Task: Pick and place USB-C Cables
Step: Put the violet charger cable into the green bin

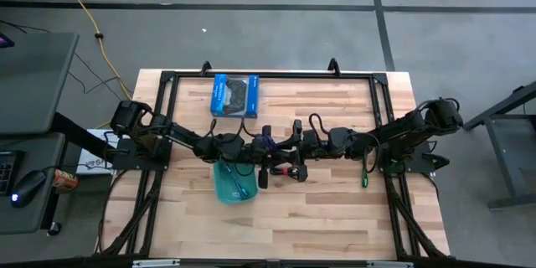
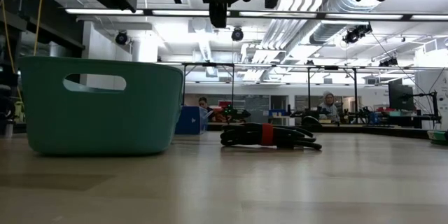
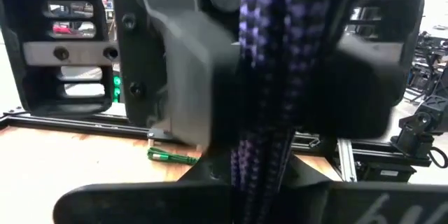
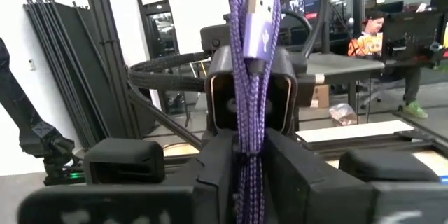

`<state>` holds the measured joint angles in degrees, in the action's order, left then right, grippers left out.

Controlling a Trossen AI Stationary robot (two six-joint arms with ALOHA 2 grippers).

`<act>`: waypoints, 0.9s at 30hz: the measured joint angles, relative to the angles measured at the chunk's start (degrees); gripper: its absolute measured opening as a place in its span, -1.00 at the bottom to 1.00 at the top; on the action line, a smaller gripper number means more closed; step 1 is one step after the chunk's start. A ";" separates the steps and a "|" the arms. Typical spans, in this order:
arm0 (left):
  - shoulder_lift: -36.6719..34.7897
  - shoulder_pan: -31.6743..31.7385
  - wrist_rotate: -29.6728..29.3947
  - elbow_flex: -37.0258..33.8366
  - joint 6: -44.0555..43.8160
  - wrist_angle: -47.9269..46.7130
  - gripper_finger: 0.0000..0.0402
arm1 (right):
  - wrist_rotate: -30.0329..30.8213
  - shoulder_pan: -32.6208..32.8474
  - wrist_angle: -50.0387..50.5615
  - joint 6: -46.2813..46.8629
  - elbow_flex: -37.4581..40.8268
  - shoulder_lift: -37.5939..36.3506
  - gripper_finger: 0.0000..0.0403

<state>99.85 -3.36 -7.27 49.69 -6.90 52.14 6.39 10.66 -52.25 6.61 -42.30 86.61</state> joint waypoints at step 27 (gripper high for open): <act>-25.46 2.21 -4.89 -15.48 3.24 -12.38 -1.00 | 11.30 3.82 17.50 -6.34 0.04 -12.79 0.33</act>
<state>74.39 -1.15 -12.16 34.21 -3.66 39.77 17.69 14.48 -34.75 0.27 -42.26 73.81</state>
